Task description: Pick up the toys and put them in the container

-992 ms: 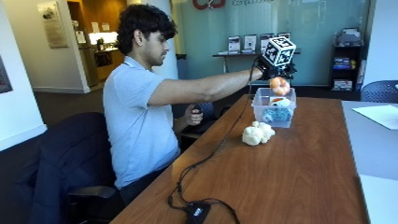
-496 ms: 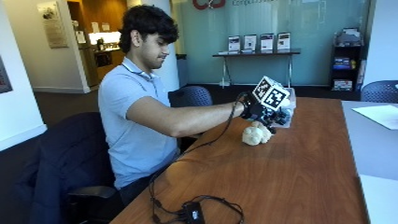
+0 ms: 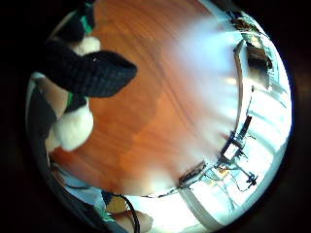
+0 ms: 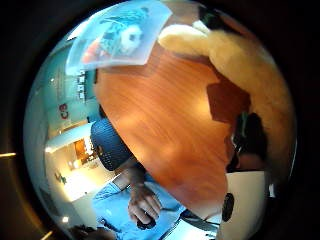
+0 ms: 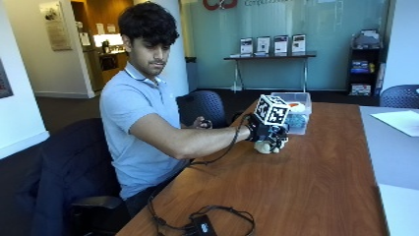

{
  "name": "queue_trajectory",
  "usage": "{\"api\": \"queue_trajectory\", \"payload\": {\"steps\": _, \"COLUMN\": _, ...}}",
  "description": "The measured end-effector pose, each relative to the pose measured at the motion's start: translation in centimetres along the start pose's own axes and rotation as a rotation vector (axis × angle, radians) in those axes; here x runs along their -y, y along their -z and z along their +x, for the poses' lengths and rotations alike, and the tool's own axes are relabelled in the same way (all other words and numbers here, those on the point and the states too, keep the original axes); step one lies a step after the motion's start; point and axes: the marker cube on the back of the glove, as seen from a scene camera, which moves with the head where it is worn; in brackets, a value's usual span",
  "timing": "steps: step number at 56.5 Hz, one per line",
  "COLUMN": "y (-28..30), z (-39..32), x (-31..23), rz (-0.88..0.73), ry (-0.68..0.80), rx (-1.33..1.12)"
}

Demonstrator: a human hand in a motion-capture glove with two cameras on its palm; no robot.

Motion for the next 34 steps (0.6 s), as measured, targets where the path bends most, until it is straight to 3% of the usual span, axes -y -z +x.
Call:
{"api": "queue_trajectory", "payload": {"steps": 17, "y": 3.2, "z": 2.6, "x": 0.8, "rz": 0.176, "ry": -0.025, "rx": 0.174}}
{"api": "queue_trajectory", "payload": {"steps": 34, "y": 15.7, "z": -0.3, "x": 2.5, "rz": 0.365, "ry": -0.008, "rx": 0.211}}
